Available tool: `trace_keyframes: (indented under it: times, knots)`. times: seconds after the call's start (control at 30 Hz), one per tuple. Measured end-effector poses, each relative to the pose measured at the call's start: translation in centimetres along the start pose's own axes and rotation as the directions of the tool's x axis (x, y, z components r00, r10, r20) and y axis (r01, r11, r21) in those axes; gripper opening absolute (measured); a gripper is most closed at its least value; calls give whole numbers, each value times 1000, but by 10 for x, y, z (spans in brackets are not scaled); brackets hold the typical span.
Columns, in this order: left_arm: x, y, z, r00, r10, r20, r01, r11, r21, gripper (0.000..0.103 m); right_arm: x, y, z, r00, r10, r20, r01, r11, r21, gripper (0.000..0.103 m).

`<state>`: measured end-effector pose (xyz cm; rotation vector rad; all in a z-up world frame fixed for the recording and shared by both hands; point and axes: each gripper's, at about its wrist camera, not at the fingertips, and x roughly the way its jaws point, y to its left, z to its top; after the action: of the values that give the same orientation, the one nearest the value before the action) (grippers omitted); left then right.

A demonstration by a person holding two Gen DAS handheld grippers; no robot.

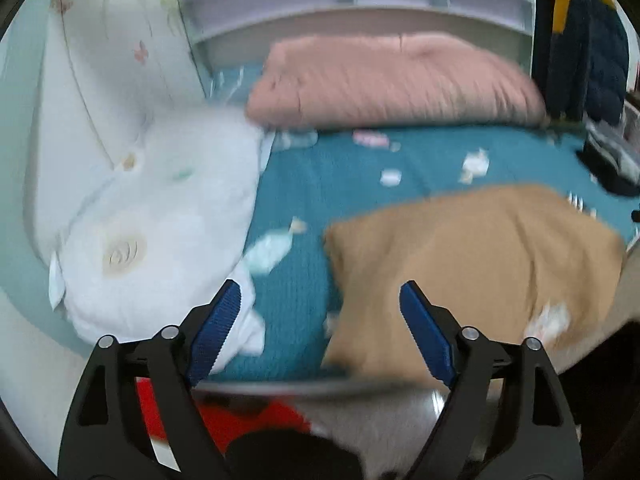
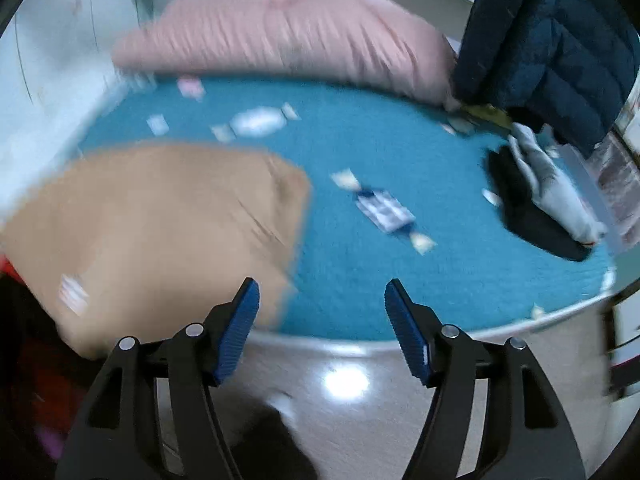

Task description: Fold large clothes

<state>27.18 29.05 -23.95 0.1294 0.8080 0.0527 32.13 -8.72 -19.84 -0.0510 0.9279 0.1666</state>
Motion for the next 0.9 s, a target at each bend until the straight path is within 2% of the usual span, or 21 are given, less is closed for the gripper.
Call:
trace_keyframes:
  times: [0.1,0.13,0.17,0.2,0.23,0.27,0.3,0.37,0.4,0.43,0.47,0.57,0.67,0.7,0.83,0.9]
  knots:
    - [29,-20,27,996,-87,24,88,996,-29,88,21,31,23,985,166,38,-169,981,94,67]
    - [51,-29,31,993,-121,-7,121,991,-52,88,33,42,26,973,227,31,-229,967,114,67]
    - [76,-38,31,989,-130,-74,125,990,-71,88,55,57,26,962,273,-5,-271,956,116,67]
    - [93,-42,28,985,-124,-122,115,990,-81,88,76,68,20,968,241,-68,-235,968,86,67]
    - [112,-46,18,980,-98,-173,84,993,-85,88,100,76,10,965,207,-163,-202,978,51,66]
    - [128,-49,5,971,-75,-227,61,996,-66,87,123,78,-5,952,180,-248,-175,984,44,63]
    - [140,-48,-8,960,-69,-273,53,996,-65,88,137,75,-18,940,182,-287,-171,983,62,62]
    - [150,-41,-30,938,-102,-331,66,991,-118,90,158,65,-40,915,206,-348,-183,978,98,62]
    - [157,-38,-43,919,-112,-378,64,989,-136,90,162,62,-44,916,202,-347,-176,979,105,62]
    - [162,-34,-52,908,-131,-397,69,984,-166,90,163,62,-46,919,197,-342,-172,980,102,62]
    - [162,-32,-59,907,-143,-396,72,979,-189,90,162,65,-45,921,185,-343,-167,982,82,63]
    - [156,-30,-58,922,-134,-362,64,978,-199,90,149,70,-27,924,163,-347,-144,986,80,63]
    - [143,-13,-45,940,-171,-294,88,957,-276,90,124,83,2,947,213,-242,-192,976,107,64]
    - [139,-5,-40,947,-166,-275,81,951,-298,90,124,91,9,944,231,-235,-210,971,111,64]
    - [135,23,-28,958,-162,-238,73,936,-344,90,146,140,38,954,212,-212,-209,977,40,64]
    - [136,29,-26,960,-132,-246,50,948,-316,90,172,156,38,959,170,-226,-174,985,0,64]
